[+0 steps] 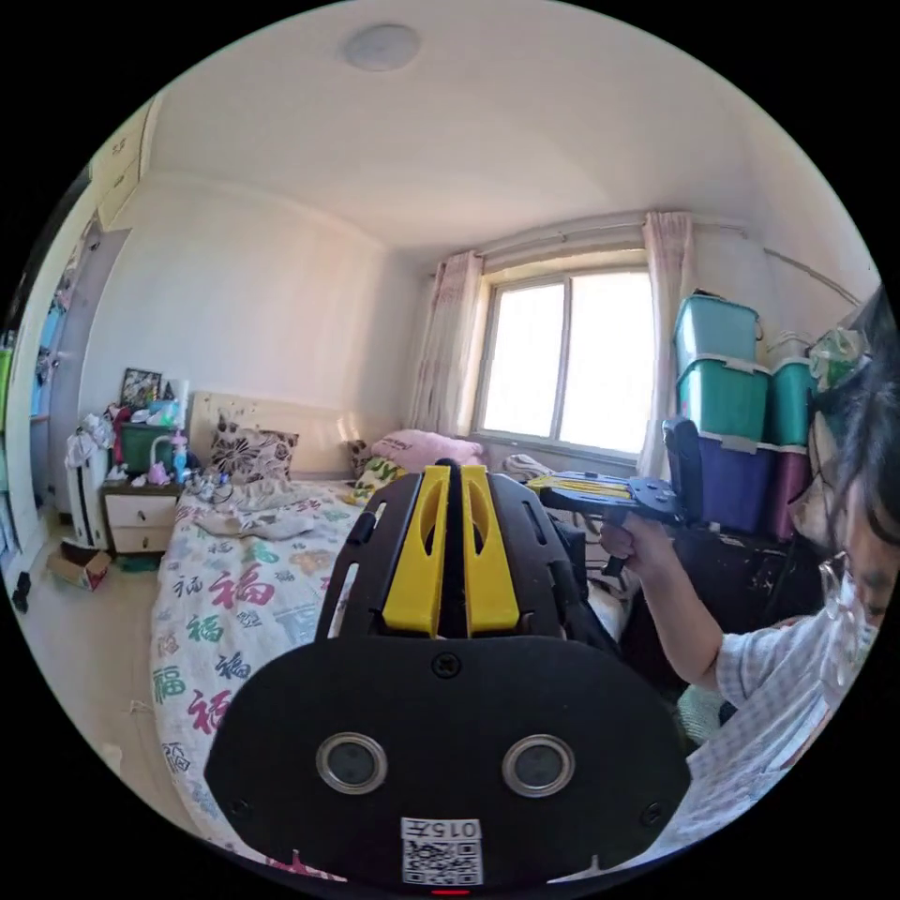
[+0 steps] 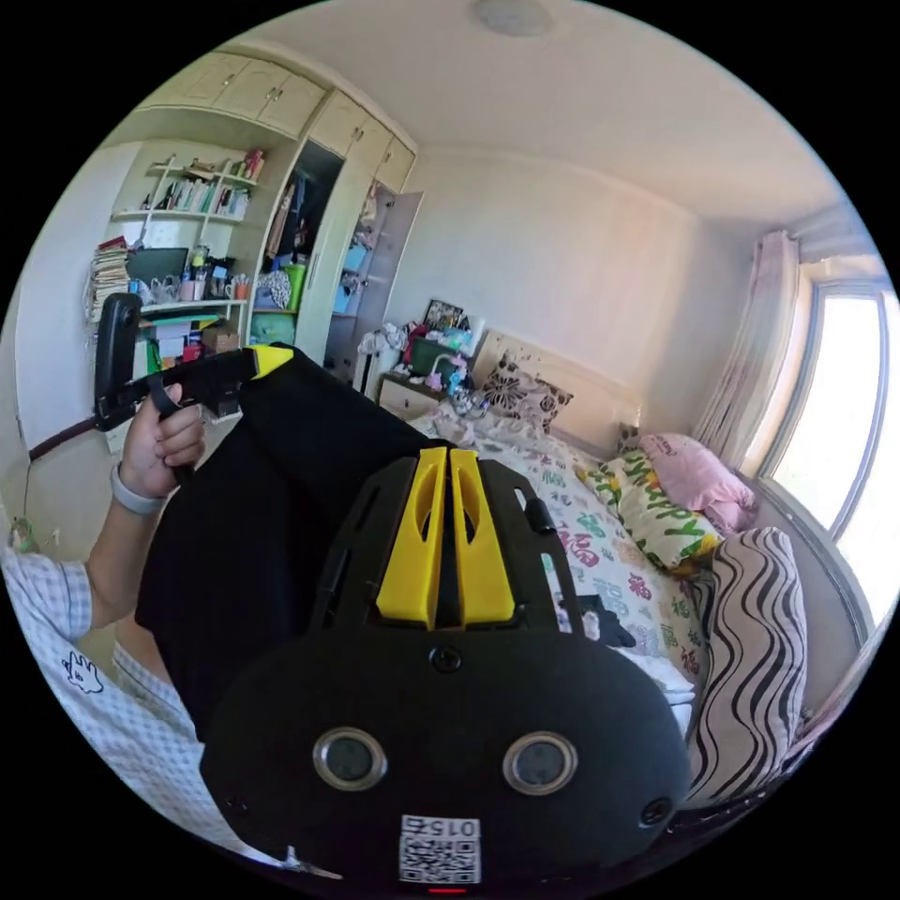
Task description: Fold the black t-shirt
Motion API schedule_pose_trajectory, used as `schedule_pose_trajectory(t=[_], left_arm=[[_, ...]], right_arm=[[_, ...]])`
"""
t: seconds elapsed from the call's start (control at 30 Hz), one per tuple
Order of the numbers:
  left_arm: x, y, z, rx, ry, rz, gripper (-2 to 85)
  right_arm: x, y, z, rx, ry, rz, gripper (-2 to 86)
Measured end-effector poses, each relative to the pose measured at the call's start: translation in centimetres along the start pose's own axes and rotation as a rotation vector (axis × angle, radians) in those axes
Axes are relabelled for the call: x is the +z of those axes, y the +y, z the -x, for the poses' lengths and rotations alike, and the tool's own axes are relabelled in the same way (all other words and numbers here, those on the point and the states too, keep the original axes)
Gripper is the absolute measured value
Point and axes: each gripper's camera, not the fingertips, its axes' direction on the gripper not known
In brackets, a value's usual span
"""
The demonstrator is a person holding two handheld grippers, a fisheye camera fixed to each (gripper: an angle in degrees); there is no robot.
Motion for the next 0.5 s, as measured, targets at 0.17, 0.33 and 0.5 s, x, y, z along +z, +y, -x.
schedule_pose_trajectory(t=[0.17, 0.33, 0.5], left_arm=[[7.0, 7.4, 9.1, -0.180, -0.329, 0.304, 2.7], [6.0, 17.0, 13.5, -0.338, -0.173, 0.514, 7.7], [7.8, 23.9, 10.8, -0.413, -0.005, 0.702, 11.1]], right_arm=[[11.6, 2.8, -0.5, 0.079, -0.094, 0.296, 2.0], [16.2, 12.0, 2.1, -0.061, -0.146, 0.490, 7.1], [20.2, 18.8, 3.2, -0.011, -0.180, 0.664, 13.1]])
